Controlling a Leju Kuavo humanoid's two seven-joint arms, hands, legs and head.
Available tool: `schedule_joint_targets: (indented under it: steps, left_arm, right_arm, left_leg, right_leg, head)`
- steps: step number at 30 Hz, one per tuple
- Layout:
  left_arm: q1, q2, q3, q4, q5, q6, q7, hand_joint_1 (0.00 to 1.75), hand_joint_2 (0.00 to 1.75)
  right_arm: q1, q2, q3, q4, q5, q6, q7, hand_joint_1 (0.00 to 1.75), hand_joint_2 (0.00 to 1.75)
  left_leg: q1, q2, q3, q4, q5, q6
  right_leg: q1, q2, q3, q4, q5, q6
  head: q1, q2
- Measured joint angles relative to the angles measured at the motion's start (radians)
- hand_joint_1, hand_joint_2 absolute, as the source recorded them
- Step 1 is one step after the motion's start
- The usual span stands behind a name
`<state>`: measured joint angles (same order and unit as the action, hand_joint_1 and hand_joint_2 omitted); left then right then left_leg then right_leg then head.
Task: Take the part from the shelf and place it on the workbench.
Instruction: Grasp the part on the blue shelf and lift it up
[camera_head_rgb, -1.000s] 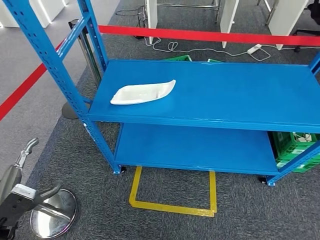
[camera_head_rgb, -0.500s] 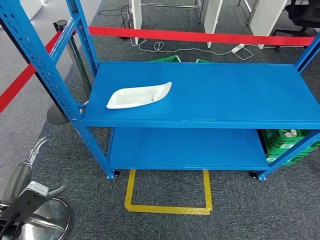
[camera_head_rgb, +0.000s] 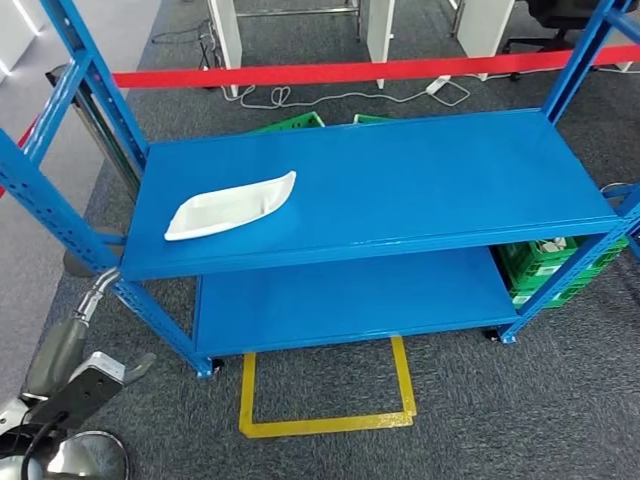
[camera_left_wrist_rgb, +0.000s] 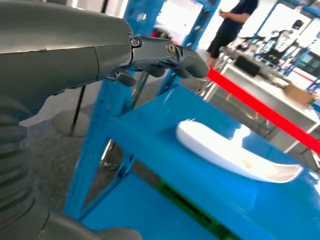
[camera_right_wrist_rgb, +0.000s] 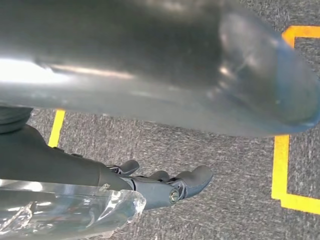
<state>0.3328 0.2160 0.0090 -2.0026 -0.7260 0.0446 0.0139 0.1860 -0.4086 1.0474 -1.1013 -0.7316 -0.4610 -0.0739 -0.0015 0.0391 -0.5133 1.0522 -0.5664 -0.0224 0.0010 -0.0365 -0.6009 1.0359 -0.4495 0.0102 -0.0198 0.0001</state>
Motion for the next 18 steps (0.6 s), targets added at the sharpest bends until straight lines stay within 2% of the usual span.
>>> schedule_joint_targets:
  steps: [1, 3, 4, 5, 6, 8, 9, 11, 14, 15, 16, 18]
  left_arm:
    - [-0.005, 0.001, -0.003, 0.0, -0.002, -0.001, 0.006, 0.0, 1.75]
    - [-0.013, 0.002, -0.009, 0.002, -0.006, -0.005, 0.017, 0.0, 1.75]
    - [-0.015, 0.003, -0.012, 0.003, -0.006, -0.006, 0.02, 0.0, 1.75]
    - [-0.017, 0.003, -0.014, 0.004, -0.006, -0.007, 0.022, 0.0, 1.75]
    - [-0.019, 0.005, -0.016, 0.004, -0.007, -0.007, 0.023, 0.0, 1.75]
    - [-0.021, 0.007, -0.02, 0.005, -0.007, -0.006, 0.024, 0.0, 1.75]
    - [-0.021, 0.009, -0.021, 0.006, -0.008, -0.004, 0.024, 0.0, 1.75]
    - [-0.018, 0.011, -0.024, 0.009, -0.014, 0.003, 0.025, 0.0, 1.75]
    - [-0.017, 0.013, -0.025, 0.012, -0.038, 0.01, 0.042, 0.0, 1.75]
    - [-0.018, 0.013, -0.026, 0.012, -0.048, 0.01, 0.053, 0.0, 1.75]
    - [-0.02, 0.014, -0.026, 0.012, -0.057, 0.01, 0.064, 0.0, 1.75]
    - [-0.02, 0.014, -0.026, 0.014, -0.072, 0.01, 0.086, 0.0, 1.75]
  right_arm:
    - [-0.005, 0.0, 0.002, 0.0, 0.0, -0.001, 0.003, 0.0, 0.0]
    - [-0.018, 0.0, 0.006, 0.0, 0.0, -0.004, 0.011, 0.0, 0.0]
    - [-0.022, 0.0, 0.008, 0.0, 0.0, -0.004, 0.014, 0.0, 0.0]
    - [-0.024, 0.0, 0.01, 0.0, 0.0, -0.005, 0.016, 0.0, 0.0]
    - [-0.025, 0.0, 0.011, 0.0, 0.0, -0.006, 0.016, 0.0, 0.0]
    - [-0.025, 0.0, 0.012, 0.0, -0.001, -0.008, 0.017, 0.0, 0.0]
    - [-0.025, -0.001, 0.013, 0.0, -0.001, -0.009, 0.015, 0.0, 0.0]
    - [-0.023, -0.002, 0.017, 0.002, -0.004, -0.011, 0.009, 0.0, 0.0]
    - [-0.021, -0.003, 0.027, 0.006, -0.012, -0.011, 0.003, 0.0, 0.0]
    - [-0.022, -0.003, 0.03, 0.007, -0.014, -0.013, 0.005, 0.0, 0.0]
    - [-0.024, -0.003, 0.033, 0.007, -0.015, -0.016, 0.008, 0.0, 0.0]
    - [-0.026, -0.003, 0.037, 0.007, -0.016, -0.023, 0.014, 0.0, 0.0]
  left_leg:
    - [0.002, -0.016, -0.032, 0.057, -0.026, -0.004]
    - [0.004, -0.029, -0.116, 0.195, -0.072, -0.01]
    - [0.005, -0.03, -0.146, 0.234, -0.072, -0.012]
    - [0.007, -0.03, -0.158, 0.237, -0.049, -0.014]
    - [0.009, -0.03, -0.151, 0.201, -0.008, -0.016]
    - [0.015, -0.031, -0.105, 0.073, 0.081, -0.021]
    - [0.017, -0.032, -0.084, 0.019, 0.104, -0.019]
    - [0.017, -0.035, -0.068, -0.027, 0.106, -0.009]
    - [0.017, -0.037, -0.063, -0.034, 0.102, 0.016]
    - [0.019, -0.037, -0.06, -0.036, 0.102, 0.022]
    - [0.019, -0.037, -0.057, -0.036, 0.1, 0.027]
    - [0.015, -0.036, -0.052, -0.036, 0.094, 0.035]
  right_leg:
    - [-0.003, 0.004, 0.002, -0.003, 0.0, -0.003]
    - [-0.006, 0.015, 0.005, -0.004, -0.003, -0.007]
    - [-0.007, 0.02, 0.008, -0.004, -0.006, -0.007]
    - [-0.009, 0.025, 0.012, -0.004, -0.009, -0.006]
    - [-0.012, 0.029, 0.019, -0.004, -0.013, -0.003]
    - [-0.014, 0.038, 0.032, -0.002, -0.023, 0.008]
    - [-0.013, 0.041, 0.034, 0.0, -0.027, 0.015]
    - [-0.011, 0.045, 0.034, -0.001, -0.032, 0.028]
    - [-0.013, 0.044, 0.032, 0.003, -0.041, 0.045]
    - [-0.014, 0.043, 0.021, 0.029, -0.056, 0.049]
    - [-0.014, 0.043, -0.006, 0.08, -0.08, 0.052]
    - [-0.013, 0.042, -0.082, 0.218, -0.133, 0.054]
  head:
    - [-0.002, 0.0]
    - [-0.004, 0.0]
    - [-0.005, 0.0]
    - [-0.005, 0.0]
    - [-0.005, 0.0]
    - [-0.005, 0.0]
    - [-0.006, 0.0]
    - [-0.006, 0.0]
    - [-0.002, 0.0]
    - [0.001, 0.0]
    - [0.004, 0.0]
    - [0.009, 0.0]
